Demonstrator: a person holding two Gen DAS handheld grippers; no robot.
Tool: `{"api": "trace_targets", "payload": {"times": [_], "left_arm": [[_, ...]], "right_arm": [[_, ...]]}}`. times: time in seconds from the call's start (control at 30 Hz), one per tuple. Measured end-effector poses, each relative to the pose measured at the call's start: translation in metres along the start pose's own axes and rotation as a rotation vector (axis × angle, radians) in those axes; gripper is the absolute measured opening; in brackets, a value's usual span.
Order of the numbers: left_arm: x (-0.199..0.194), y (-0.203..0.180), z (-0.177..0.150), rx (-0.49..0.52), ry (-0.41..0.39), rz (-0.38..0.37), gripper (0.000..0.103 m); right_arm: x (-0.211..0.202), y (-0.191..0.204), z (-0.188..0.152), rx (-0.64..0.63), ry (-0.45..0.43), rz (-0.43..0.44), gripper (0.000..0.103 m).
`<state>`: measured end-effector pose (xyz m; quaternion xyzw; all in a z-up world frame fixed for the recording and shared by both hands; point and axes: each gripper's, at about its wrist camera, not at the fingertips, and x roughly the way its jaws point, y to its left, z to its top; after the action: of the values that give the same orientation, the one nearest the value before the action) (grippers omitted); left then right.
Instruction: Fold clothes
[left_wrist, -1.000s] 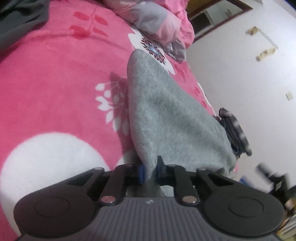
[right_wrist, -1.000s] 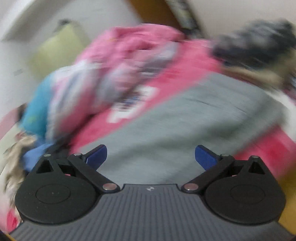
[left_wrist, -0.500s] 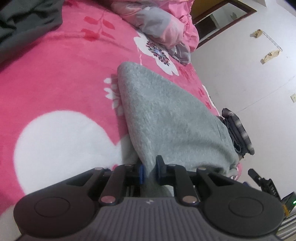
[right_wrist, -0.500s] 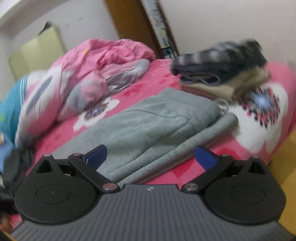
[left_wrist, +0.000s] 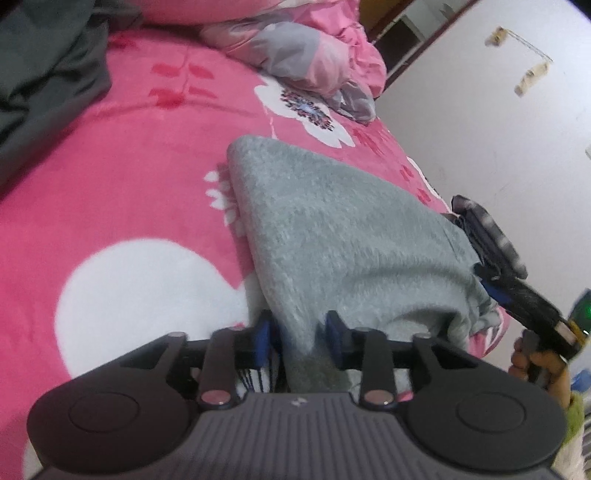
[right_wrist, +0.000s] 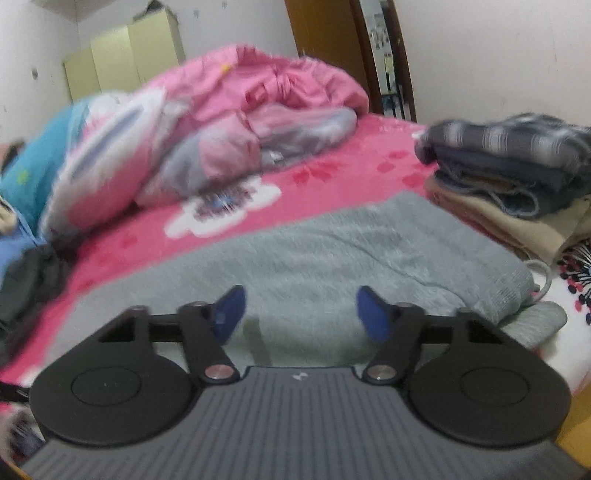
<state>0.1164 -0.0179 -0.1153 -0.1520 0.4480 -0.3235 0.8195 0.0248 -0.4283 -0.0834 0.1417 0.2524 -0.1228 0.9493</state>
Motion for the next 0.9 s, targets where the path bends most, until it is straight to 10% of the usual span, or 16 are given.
{"api": "trace_targets", "payload": {"times": [0.2, 0.53, 0.9], "left_arm": [[-0.005, -0.011, -0.004, 0.083, -0.013, 0.027, 0.061], [-0.038, -0.059, -0.027, 0.395, -0.171, 0.204, 0.066], [0.003, -0.123, -0.047, 0.74, -0.151, 0.162, 0.067]], "right_arm": [[0.0, -0.01, -0.015, -0.037, 0.023, -0.059, 0.047], [-0.057, 0.02, -0.019, 0.05, -0.014, 0.215, 0.047], [-0.068, 0.067, -0.076, 0.065, 0.156, 0.359, 0.044]]}}
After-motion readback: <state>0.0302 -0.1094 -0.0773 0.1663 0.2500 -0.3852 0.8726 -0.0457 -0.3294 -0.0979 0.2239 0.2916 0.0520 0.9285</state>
